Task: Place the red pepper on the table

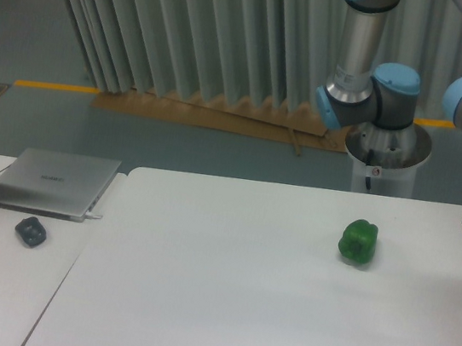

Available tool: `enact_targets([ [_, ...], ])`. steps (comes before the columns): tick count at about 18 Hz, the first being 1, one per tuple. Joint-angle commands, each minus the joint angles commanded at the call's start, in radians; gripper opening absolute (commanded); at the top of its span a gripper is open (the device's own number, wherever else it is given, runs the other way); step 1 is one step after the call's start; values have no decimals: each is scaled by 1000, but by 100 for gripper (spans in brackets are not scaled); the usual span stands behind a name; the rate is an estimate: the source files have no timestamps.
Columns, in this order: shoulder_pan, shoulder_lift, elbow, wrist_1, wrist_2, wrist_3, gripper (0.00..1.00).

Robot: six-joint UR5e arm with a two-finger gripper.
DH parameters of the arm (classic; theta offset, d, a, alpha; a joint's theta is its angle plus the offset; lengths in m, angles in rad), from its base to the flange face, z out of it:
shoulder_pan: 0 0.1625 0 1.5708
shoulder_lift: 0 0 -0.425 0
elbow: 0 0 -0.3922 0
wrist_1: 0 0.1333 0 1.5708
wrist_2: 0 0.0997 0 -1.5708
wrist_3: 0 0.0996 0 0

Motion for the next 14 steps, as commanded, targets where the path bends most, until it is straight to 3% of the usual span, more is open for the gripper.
enact_targets([
  [4,14,18,1,-48,-1,-5,100],
  [14,28,26,1,-56,-1,-2,100],
])
